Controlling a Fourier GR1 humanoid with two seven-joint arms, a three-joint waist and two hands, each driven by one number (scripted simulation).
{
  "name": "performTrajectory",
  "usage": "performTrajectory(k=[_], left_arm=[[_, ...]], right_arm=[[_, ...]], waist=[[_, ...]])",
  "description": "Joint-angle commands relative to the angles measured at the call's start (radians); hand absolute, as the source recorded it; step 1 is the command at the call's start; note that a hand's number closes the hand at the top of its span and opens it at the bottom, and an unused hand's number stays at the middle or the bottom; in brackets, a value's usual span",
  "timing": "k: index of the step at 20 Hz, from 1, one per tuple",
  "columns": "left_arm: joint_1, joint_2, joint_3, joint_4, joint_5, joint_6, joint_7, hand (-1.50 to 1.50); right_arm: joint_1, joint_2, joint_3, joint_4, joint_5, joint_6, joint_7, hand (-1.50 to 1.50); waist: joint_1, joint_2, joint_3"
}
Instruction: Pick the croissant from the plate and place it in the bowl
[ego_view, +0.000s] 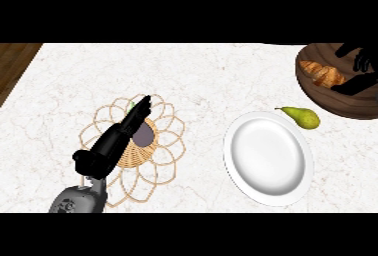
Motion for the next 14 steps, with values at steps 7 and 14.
performTrajectory(k=[7, 14], left_arm=[[-0.009, -0.017, -0.005, 0.004, -0.006, 0.007, -0.007, 0.00], [0.004, 0.007, 0.022, -0.010, 0.027, -0.023, 0.000, 0.00]], right_arm=[[-0.049, -0.050, -0.118, 0.177, -0.104, 0.003, -0.232, -1.50], [-0.082, -0.103, -0.300, 0.207, -0.271, -0.024, -0.214, -1.50]], waist=[[0.011, 0.011, 0.003], [0.001, 0.003, 0.003]])
